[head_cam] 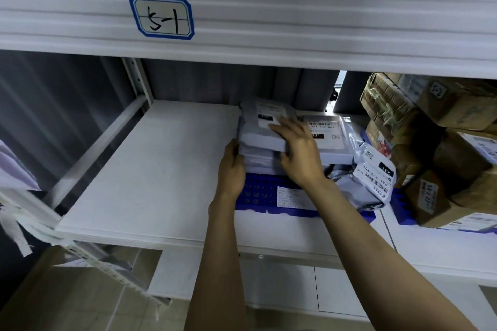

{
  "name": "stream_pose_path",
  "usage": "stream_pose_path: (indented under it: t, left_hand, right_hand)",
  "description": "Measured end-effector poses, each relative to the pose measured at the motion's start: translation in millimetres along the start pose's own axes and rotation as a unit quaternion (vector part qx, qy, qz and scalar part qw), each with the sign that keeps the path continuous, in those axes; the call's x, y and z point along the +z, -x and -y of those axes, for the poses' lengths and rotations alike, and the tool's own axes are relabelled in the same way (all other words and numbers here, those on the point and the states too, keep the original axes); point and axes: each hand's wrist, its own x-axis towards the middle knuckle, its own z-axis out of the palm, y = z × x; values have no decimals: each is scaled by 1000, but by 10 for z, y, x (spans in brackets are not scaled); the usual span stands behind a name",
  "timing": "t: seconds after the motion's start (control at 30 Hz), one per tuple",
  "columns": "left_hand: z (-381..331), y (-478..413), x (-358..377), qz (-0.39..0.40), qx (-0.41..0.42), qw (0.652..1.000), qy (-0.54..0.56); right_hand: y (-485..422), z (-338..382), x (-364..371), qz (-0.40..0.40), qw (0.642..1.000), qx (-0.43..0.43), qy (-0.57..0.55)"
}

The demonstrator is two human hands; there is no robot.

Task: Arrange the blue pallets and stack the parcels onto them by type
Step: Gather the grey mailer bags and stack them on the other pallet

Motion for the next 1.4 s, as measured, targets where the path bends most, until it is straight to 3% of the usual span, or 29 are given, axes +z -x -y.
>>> stream_pose_path:
  t: [0.13, 0.2, 0.33, 0.6, 1.0, 1.17, 1.4]
  left_hand:
    - [-24, -94, -59, -34, -48, 995, 77]
    - [-44, -118, -81, -25, -82, 990, 114]
    - [-1, -91, -68, 16, -75, 994, 73]
    - [-34, -65, 32, 13, -52, 997, 56]
    - [-122, -139, 122, -31, -51, 997, 49]
    - [-148, -26, 159, -67, -9, 996, 52]
    - [-162, -98, 200, -65, -20, 997, 47]
  right_hand:
    - [31, 53, 25, 99, 994, 32, 15]
    - [42, 68, 45, 88, 994, 66, -23]
    - [-25, 68, 94, 27, 974, 173, -147]
    - [-187, 21, 155, 46, 932, 270, -238]
    - [-329, 38, 145, 80, 947, 256, -178]
    - [-334, 30, 122, 70, 941, 270, -191]
    - [-333, 66, 82, 97, 936, 281, -188]
